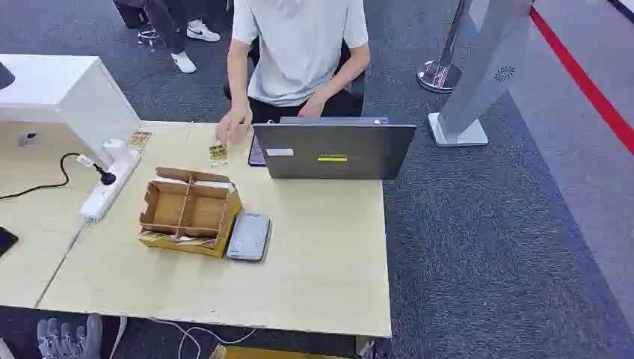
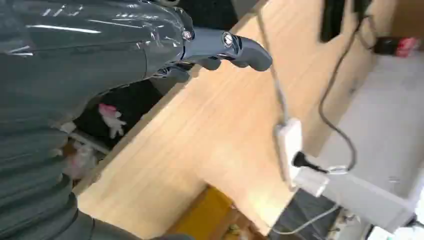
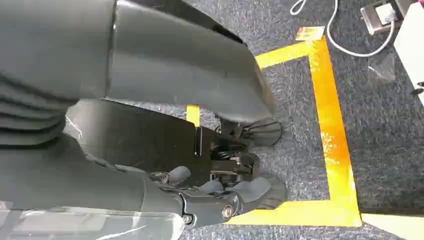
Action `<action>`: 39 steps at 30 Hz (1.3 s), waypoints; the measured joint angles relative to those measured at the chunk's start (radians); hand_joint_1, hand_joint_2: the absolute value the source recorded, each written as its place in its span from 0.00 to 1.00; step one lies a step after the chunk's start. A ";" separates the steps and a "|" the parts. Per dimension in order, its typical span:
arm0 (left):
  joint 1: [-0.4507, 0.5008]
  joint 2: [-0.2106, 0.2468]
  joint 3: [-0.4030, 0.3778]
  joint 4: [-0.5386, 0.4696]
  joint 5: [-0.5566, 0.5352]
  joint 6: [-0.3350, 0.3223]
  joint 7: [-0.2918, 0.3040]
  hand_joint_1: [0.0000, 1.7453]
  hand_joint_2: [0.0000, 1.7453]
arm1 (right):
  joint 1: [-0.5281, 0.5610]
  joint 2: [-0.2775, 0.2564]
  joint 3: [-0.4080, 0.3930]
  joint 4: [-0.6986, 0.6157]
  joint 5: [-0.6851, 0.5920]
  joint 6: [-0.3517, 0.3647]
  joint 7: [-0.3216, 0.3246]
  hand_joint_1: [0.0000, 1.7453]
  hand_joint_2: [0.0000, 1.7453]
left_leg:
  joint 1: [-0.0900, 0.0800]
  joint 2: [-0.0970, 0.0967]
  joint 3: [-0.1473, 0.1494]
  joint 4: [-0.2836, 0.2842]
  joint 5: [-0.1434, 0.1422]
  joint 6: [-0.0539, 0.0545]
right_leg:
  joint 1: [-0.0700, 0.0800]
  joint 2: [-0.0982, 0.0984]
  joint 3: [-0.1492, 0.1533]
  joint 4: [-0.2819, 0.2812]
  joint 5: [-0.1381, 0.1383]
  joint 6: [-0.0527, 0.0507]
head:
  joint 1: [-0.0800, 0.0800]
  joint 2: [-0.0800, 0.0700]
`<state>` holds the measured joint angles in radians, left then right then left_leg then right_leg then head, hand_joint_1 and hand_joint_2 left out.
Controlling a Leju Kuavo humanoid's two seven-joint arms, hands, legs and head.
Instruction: Pass the card to the sensor for recognition and then transmit it.
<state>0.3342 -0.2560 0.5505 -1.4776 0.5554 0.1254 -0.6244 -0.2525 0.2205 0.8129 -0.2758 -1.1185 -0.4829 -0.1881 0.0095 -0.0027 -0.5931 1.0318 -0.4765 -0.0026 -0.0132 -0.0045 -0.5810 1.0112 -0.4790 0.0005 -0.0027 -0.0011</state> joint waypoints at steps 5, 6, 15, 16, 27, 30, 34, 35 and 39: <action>0.047 -0.026 0.004 -0.155 0.011 0.079 -0.028 0.00 1.00 | -0.006 0.001 0.000 0.001 -0.021 -0.022 -0.003 0.00 1.00 | -0.001 -0.005 -0.006 0.000 0.004 0.003 | -0.001 -0.005 -0.004 0.000 0.003 0.002 | 0.000 0.000; 0.058 -0.031 0.004 -0.184 0.013 0.098 -0.032 0.00 1.00 | -0.008 0.001 0.000 0.001 -0.024 -0.026 -0.005 0.00 1.00 | -0.001 -0.005 -0.007 0.000 0.005 0.003 | -0.001 -0.005 -0.004 -0.001 0.004 0.003 | 0.000 0.000; 0.104 -0.063 0.029 -0.435 0.000 0.263 -0.065 0.00 1.00 | -0.013 0.002 0.000 0.004 -0.013 -0.060 -0.010 0.00 1.00 | -0.001 -0.012 -0.013 0.002 0.009 0.006 | -0.003 -0.012 -0.008 -0.001 0.007 0.006 | 0.000 0.000; 0.097 -0.064 0.040 -0.453 -0.015 0.255 -0.068 0.00 1.00 | -0.014 0.003 0.000 0.006 -0.005 -0.063 -0.005 0.00 1.00 | -0.001 -0.011 -0.014 0.002 0.010 0.006 | -0.003 -0.011 -0.009 -0.001 0.007 0.006 | 0.000 0.000; -0.072 -0.035 0.057 -0.471 -0.301 0.170 -0.072 0.00 1.00 | -0.030 0.016 0.001 0.018 0.070 -0.074 0.055 0.00 1.00 | -0.002 -0.004 -0.020 0.002 0.017 0.003 | -0.002 -0.005 -0.020 -0.001 0.018 0.001 | 0.000 0.000; -0.117 -0.016 0.037 -0.444 -0.381 0.194 -0.058 0.00 1.00 | -0.034 0.017 0.004 0.019 0.082 -0.074 0.068 0.00 1.00 | -0.001 -0.001 -0.020 0.002 0.017 0.002 | -0.002 -0.003 -0.022 0.000 0.019 0.000 | 0.000 0.000; -0.183 0.004 0.007 -0.391 -0.495 0.227 -0.031 0.00 1.00 | -0.038 0.019 0.012 0.020 0.093 -0.069 0.087 0.00 1.00 | 0.000 0.002 -0.021 0.002 0.019 0.000 | -0.001 -0.001 -0.023 0.000 0.021 -0.001 | 0.000 0.000; -0.197 0.007 0.000 -0.380 -0.517 0.234 -0.025 0.00 1.00 | -0.039 0.019 0.013 0.020 0.094 -0.069 0.091 0.00 1.00 | 0.000 0.003 -0.021 0.002 0.019 0.000 | 0.000 0.000 -0.023 0.000 0.022 -0.001 | 0.000 0.000; -0.259 0.027 -0.038 -0.317 -0.632 0.261 0.015 0.00 1.00 | -0.044 0.023 0.016 0.021 0.103 -0.066 0.108 0.00 1.00 | 0.001 0.005 -0.021 0.002 0.020 -0.001 | 0.000 0.003 -0.025 0.000 0.024 -0.003 | 0.000 0.000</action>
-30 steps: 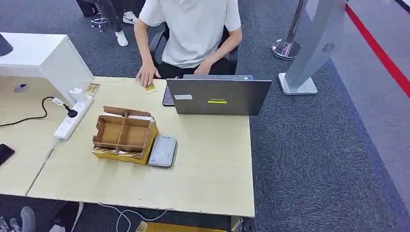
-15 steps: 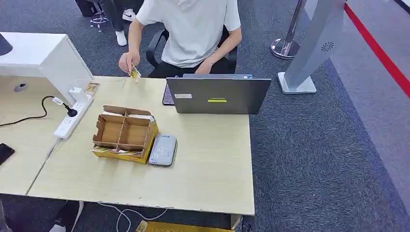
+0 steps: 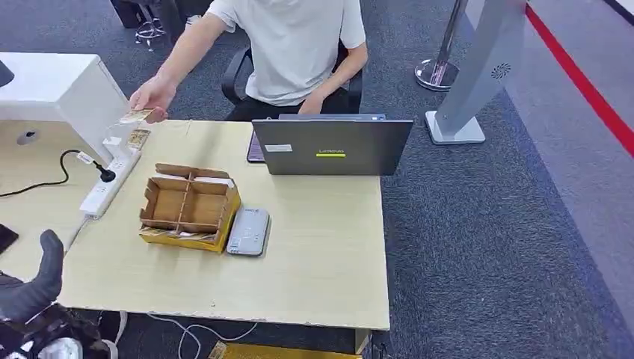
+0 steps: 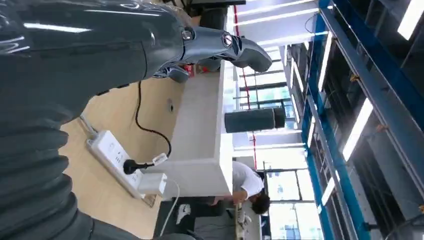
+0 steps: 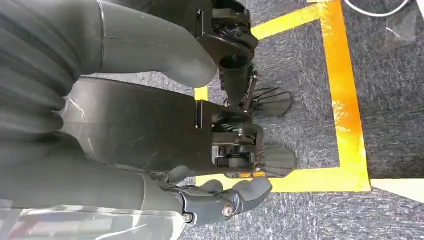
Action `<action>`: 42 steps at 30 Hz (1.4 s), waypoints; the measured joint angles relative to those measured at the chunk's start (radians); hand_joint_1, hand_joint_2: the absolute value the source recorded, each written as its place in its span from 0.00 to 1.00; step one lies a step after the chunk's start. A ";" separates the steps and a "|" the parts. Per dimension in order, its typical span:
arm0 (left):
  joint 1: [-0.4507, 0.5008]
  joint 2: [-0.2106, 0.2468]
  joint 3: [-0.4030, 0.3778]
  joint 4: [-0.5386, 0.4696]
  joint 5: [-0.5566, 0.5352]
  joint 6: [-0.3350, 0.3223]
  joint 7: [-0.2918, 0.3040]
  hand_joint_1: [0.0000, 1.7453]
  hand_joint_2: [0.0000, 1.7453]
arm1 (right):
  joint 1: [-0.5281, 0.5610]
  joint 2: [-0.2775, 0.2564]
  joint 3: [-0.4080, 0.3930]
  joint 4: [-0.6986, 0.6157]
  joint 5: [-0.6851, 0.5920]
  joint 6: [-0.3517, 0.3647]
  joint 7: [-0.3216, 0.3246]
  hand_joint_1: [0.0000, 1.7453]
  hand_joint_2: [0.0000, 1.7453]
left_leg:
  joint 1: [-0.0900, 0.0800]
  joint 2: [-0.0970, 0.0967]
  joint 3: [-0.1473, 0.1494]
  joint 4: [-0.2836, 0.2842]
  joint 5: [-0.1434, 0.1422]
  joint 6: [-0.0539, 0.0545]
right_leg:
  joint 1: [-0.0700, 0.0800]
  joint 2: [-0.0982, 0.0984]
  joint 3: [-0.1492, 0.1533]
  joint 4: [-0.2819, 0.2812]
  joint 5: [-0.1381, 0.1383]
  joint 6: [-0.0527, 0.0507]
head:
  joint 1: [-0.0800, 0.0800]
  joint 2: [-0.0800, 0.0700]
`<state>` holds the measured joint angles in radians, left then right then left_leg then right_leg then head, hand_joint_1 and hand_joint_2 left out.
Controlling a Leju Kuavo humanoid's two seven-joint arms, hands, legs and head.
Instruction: Pass the card to the sensor for recognition and then transmit it.
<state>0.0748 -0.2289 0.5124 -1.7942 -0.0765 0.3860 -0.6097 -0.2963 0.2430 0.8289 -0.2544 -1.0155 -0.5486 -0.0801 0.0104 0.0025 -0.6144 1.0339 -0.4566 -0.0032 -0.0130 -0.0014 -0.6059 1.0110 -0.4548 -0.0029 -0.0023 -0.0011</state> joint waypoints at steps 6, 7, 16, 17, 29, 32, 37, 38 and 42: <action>-0.089 0.028 -0.061 0.103 -0.161 0.034 0.064 0.00 1.00 | -0.010 0.005 0.014 0.004 0.012 0.003 0.025 0.00 1.00 | 0.000 0.004 -0.002 0.000 0.002 -0.002 | 0.000 0.005 -0.004 0.000 0.004 -0.001 | 0.000 0.000; -0.105 0.034 -0.073 0.119 -0.183 0.037 0.075 0.00 1.00 | -0.012 0.005 0.017 0.004 0.014 0.004 0.029 0.00 1.00 | 0.000 0.005 -0.003 0.000 0.004 -0.002 | 0.000 0.005 -0.005 0.000 0.005 -0.001 | 0.000 0.000; -0.257 0.078 -0.192 0.290 -0.401 0.074 0.192 0.00 1.00 | -0.024 0.011 0.041 0.007 0.032 0.014 0.062 0.00 1.00 | 0.001 0.006 -0.011 0.000 0.011 -0.002 | 0.001 0.007 -0.013 0.000 0.012 -0.001 | 0.000 0.000; -0.270 0.085 -0.203 0.306 -0.423 0.077 0.205 0.00 1.00 | -0.026 0.012 0.044 0.007 0.032 0.015 0.066 0.00 1.00 | 0.001 0.006 -0.011 0.000 0.011 -0.003 | 0.001 0.007 -0.014 0.000 0.013 -0.001 | 0.000 0.000; -0.450 0.140 -0.349 0.508 -0.696 0.128 0.359 0.00 1.00 | -0.036 0.016 0.072 0.007 0.053 0.021 0.110 0.00 1.00 | 0.001 0.009 -0.013 0.000 0.015 -0.004 | 0.001 0.010 -0.017 0.001 0.017 -0.002 | 0.000 0.000; -0.499 0.156 -0.391 0.567 -0.777 0.142 0.404 1.00 1.00 | -0.038 0.017 0.079 0.007 0.056 0.025 0.119 0.00 1.00 | 0.001 0.009 -0.013 0.000 0.016 -0.004 | 0.001 0.010 -0.017 0.001 0.018 -0.002 | 0.000 0.000; -0.569 0.179 -0.456 0.652 -0.893 0.163 0.471 1.00 1.00 | -0.041 0.018 0.090 0.007 0.066 0.031 0.135 0.00 1.00 | 0.001 0.011 -0.014 0.000 0.016 -0.004 | 0.001 0.012 -0.018 0.001 0.020 -0.003 | 0.000 0.000; -0.587 0.184 -0.471 0.673 -0.919 0.166 0.486 1.00 1.00 | -0.042 0.018 0.095 0.007 0.068 0.032 0.142 0.00 1.00 | 0.002 0.011 -0.014 0.000 0.017 -0.004 | 0.002 0.012 -0.019 0.001 0.020 -0.004 | 0.000 0.000; -0.653 0.205 -0.527 0.749 -1.020 0.185 0.541 1.00 1.00 | -0.068 0.023 0.110 -0.001 0.081 0.058 0.156 0.00 1.00 | 0.002 0.011 -0.014 0.000 0.019 -0.004 | 0.002 0.011 -0.019 0.001 0.020 -0.004 | 0.000 0.000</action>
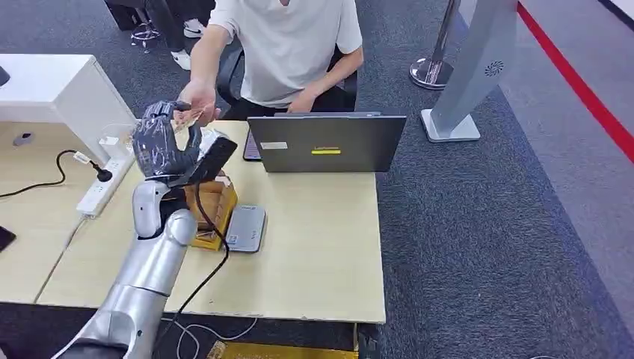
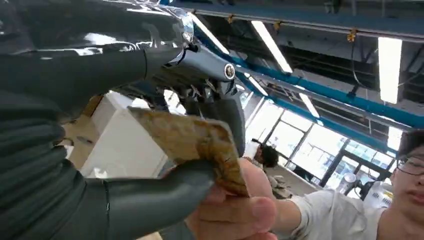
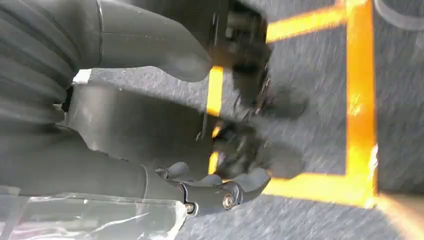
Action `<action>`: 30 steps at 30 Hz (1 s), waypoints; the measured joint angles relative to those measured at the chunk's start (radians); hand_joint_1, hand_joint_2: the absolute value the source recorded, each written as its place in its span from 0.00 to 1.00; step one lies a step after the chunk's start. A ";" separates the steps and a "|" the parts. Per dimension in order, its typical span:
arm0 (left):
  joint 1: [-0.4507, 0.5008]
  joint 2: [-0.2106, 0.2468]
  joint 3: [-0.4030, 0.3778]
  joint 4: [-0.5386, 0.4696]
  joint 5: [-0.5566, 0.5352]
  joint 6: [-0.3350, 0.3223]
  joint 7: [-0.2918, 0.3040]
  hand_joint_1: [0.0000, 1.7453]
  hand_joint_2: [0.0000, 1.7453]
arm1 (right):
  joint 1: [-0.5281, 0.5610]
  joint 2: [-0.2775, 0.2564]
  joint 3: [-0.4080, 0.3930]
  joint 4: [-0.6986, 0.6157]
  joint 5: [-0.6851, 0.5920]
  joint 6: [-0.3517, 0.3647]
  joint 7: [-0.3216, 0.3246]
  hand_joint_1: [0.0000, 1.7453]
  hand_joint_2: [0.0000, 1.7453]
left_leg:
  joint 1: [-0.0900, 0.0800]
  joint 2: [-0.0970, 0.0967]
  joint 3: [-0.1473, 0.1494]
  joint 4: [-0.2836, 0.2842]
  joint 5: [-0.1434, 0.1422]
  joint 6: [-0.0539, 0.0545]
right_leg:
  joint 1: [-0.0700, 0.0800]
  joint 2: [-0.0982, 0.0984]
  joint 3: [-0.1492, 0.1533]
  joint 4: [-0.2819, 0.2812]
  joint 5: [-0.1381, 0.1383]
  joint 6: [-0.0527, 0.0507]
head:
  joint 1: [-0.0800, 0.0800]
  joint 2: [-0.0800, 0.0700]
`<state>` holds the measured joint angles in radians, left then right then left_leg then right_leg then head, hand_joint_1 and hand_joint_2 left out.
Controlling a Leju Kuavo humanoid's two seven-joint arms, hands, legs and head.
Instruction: Pass the card to the sensor for recognition and then transmit it.
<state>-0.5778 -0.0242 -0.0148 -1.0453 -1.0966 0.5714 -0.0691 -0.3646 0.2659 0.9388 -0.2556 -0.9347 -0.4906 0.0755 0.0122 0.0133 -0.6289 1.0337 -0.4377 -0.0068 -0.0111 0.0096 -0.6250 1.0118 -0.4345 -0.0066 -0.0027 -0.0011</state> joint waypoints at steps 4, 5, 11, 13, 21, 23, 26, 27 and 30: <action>-0.066 0.022 -0.047 0.074 -0.096 0.021 0.053 1.00 1.00 | -0.012 0.005 0.015 -0.001 0.004 0.009 0.021 0.00 1.00 | 0.000 -0.003 -0.001 0.000 0.001 0.000 | 0.000 -0.002 0.000 0.001 0.000 0.000 | 0.000 0.000; -0.081 0.028 -0.057 0.090 -0.117 0.024 0.065 1.00 1.00 | -0.013 0.005 0.018 -0.001 0.005 0.011 0.025 0.00 1.00 | 0.000 -0.003 -0.001 0.000 0.001 0.000 | 0.000 -0.002 0.000 0.001 0.000 0.000 | 0.000 0.000; -0.174 0.061 -0.132 0.199 -0.261 0.051 0.145 1.00 1.00 | -0.018 0.006 0.036 -0.001 0.015 0.018 0.049 0.00 1.00 | 0.000 -0.003 -0.003 0.000 -0.001 0.000 | 0.000 -0.002 -0.002 0.001 -0.001 0.000 | 0.000 0.000; -0.202 0.070 -0.154 0.234 -0.306 0.061 0.169 1.00 1.00 | -0.019 0.007 0.040 -0.002 0.017 0.020 0.057 0.00 1.00 | 0.000 -0.003 -0.003 0.000 -0.001 0.000 | 0.000 -0.002 -0.002 0.001 -0.002 0.000 | 0.000 0.000; -0.282 0.092 -0.213 0.353 -0.415 0.068 0.254 1.00 1.00 | -0.024 0.008 0.057 -0.003 0.026 0.050 0.087 0.00 1.00 | 0.000 -0.004 -0.003 0.000 -0.001 0.000 | 0.000 -0.002 -0.002 0.001 -0.002 0.000 | 0.000 0.000; -0.284 0.092 -0.217 0.367 -0.415 0.076 0.254 1.00 1.00 | -0.025 0.008 0.059 -0.003 0.028 0.050 0.092 0.00 1.00 | 0.000 -0.004 -0.004 0.000 -0.001 0.000 | 0.000 -0.002 -0.002 0.001 -0.002 0.000 | 0.000 0.000; -0.279 0.091 -0.217 0.379 -0.413 0.082 0.242 1.00 1.00 | -0.025 0.008 0.060 -0.003 0.028 0.050 0.092 0.00 1.00 | 0.000 -0.004 -0.004 0.000 -0.001 0.000 | 0.000 -0.003 -0.002 0.001 -0.002 0.000 | 0.001 0.000; -0.274 0.088 -0.217 0.379 -0.412 0.085 0.230 1.00 1.00 | -0.025 0.008 0.060 -0.003 0.028 0.049 0.092 0.00 1.00 | 0.000 -0.004 -0.004 0.000 -0.002 0.000 | 0.000 -0.003 -0.002 0.001 -0.002 0.001 | 0.000 0.000; -0.231 0.078 -0.217 0.354 -0.403 0.077 0.193 1.00 1.00 | -0.025 0.008 0.060 -0.003 0.027 0.037 0.087 0.00 1.00 | 0.000 -0.005 -0.004 0.000 -0.002 0.000 | 0.000 -0.003 -0.002 0.001 -0.003 0.002 | 0.001 0.000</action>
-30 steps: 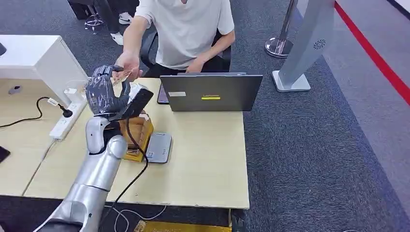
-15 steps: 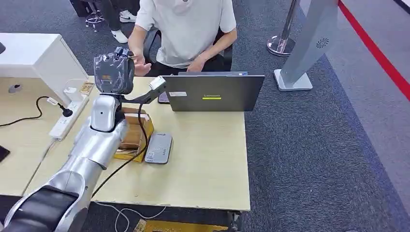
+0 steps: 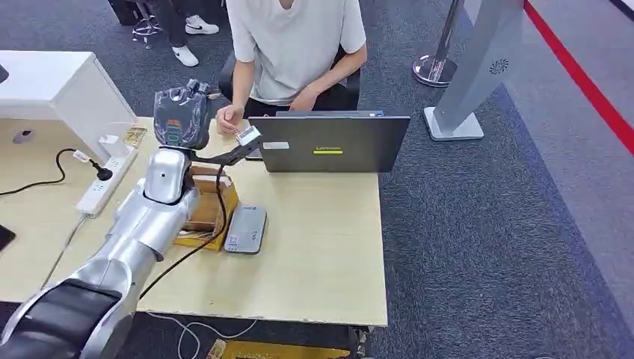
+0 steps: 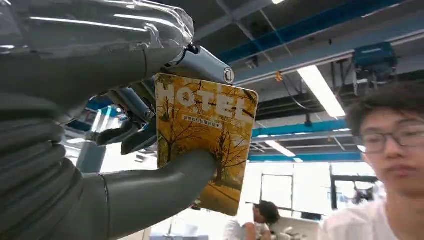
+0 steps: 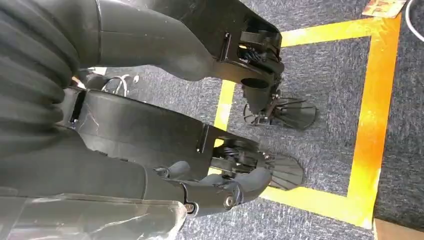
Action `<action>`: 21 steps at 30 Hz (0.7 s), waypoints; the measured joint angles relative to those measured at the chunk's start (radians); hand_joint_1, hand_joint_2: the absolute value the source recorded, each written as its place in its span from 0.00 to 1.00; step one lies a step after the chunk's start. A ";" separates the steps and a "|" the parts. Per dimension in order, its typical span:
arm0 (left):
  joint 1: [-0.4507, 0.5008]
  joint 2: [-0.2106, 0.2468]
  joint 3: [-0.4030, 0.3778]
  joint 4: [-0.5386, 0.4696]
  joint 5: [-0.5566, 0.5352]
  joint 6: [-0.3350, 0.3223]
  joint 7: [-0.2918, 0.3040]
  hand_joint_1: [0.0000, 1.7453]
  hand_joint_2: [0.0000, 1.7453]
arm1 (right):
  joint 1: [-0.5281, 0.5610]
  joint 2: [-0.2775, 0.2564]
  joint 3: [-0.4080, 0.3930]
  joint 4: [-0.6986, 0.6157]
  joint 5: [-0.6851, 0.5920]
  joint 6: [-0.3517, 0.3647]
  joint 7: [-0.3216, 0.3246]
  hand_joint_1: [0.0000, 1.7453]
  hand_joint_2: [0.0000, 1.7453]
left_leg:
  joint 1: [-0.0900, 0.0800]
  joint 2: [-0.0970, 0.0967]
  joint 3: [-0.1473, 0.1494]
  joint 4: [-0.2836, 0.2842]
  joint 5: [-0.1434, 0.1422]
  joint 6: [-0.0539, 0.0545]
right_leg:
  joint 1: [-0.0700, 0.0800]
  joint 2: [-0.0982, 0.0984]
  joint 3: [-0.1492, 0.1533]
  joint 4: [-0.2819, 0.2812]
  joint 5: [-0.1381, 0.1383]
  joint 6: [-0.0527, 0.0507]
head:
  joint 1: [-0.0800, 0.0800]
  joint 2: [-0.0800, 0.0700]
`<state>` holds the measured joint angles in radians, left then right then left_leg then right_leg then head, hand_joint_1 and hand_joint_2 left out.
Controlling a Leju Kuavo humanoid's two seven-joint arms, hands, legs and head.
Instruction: Pass the card to the sensor for recognition and then transmit it.
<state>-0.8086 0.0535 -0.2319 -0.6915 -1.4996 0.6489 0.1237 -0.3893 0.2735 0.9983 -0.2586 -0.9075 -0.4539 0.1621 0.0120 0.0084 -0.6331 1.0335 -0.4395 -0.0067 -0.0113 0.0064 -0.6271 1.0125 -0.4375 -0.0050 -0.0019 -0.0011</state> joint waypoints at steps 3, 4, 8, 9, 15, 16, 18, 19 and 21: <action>0.058 -0.010 0.000 -0.051 0.027 -0.032 -0.022 1.00 1.00 | 0.000 0.000 0.000 0.000 -0.003 -0.012 -0.011 0.00 1.00 | 0.000 0.000 -0.001 0.000 0.000 0.000 | 0.000 0.000 -0.001 0.000 0.000 0.000 | 0.000 0.000; 0.083 -0.011 -0.002 -0.078 0.038 -0.054 -0.025 1.00 1.00 | 0.001 0.000 0.000 0.000 -0.005 -0.015 -0.015 0.00 1.00 | -0.001 0.000 -0.001 0.000 0.000 0.001 | -0.001 0.000 -0.001 0.000 0.000 0.000 | 0.000 0.000; 0.260 -0.007 -0.043 -0.268 0.087 -0.136 -0.028 1.00 1.00 | 0.004 0.000 -0.004 0.000 -0.021 -0.027 -0.046 0.00 1.00 | -0.001 0.000 -0.004 0.000 -0.001 0.002 | -0.001 0.000 -0.003 0.000 -0.001 0.001 | 0.000 0.000; 0.305 -0.004 -0.057 -0.313 0.092 -0.141 -0.021 1.00 1.00 | 0.005 0.000 -0.005 0.000 -0.024 -0.028 -0.051 0.00 1.00 | -0.001 -0.001 -0.005 0.000 -0.001 0.002 | -0.001 0.000 -0.004 0.000 -0.002 0.002 | 0.000 0.000; 0.553 0.046 -0.124 -0.571 0.107 -0.143 0.000 1.00 1.00 | 0.011 0.000 -0.026 0.001 -0.035 -0.047 -0.079 0.00 1.00 | -0.001 -0.002 -0.008 0.000 -0.003 0.004 | -0.001 -0.001 -0.006 -0.001 -0.004 0.004 | 0.000 0.000; 0.587 0.055 -0.130 -0.603 0.106 -0.146 0.000 1.00 1.00 | 0.011 0.000 -0.028 0.002 -0.035 -0.049 -0.082 0.00 1.00 | -0.001 -0.002 -0.008 0.000 -0.004 0.003 | -0.001 -0.001 -0.006 -0.001 -0.004 0.004 | 0.000 0.000; 0.650 0.073 -0.143 -0.674 0.105 -0.169 0.003 1.00 1.00 | 0.013 0.000 -0.033 0.002 -0.035 -0.055 -0.087 0.00 1.00 | -0.001 -0.002 -0.008 0.000 -0.004 0.003 | -0.001 -0.002 -0.006 -0.001 -0.005 0.004 | 0.000 0.000; 0.674 0.080 -0.148 -0.701 0.105 -0.183 0.006 1.00 1.00 | 0.013 0.000 -0.037 0.002 -0.035 -0.058 -0.090 0.00 1.00 | -0.001 -0.003 -0.008 0.000 -0.004 0.003 | -0.001 -0.003 -0.006 -0.001 -0.005 0.004 | 0.000 0.000; 0.704 0.088 -0.150 -0.732 0.105 -0.198 0.009 1.00 1.00 | 0.014 0.000 -0.042 0.002 -0.035 -0.059 -0.093 0.00 1.00 | -0.001 -0.004 -0.008 0.000 -0.004 0.003 | -0.001 -0.004 -0.006 -0.001 -0.005 0.004 | 0.000 0.000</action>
<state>-0.1044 0.1418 -0.3819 -1.4238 -1.3947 0.4513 0.1327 -0.3748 0.2731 0.9568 -0.2571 -0.9426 -0.5131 0.0687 0.0107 0.0047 -0.6415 1.0335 -0.4434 -0.0032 -0.0125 0.0026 -0.6334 1.0116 -0.4425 -0.0013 -0.0023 -0.0011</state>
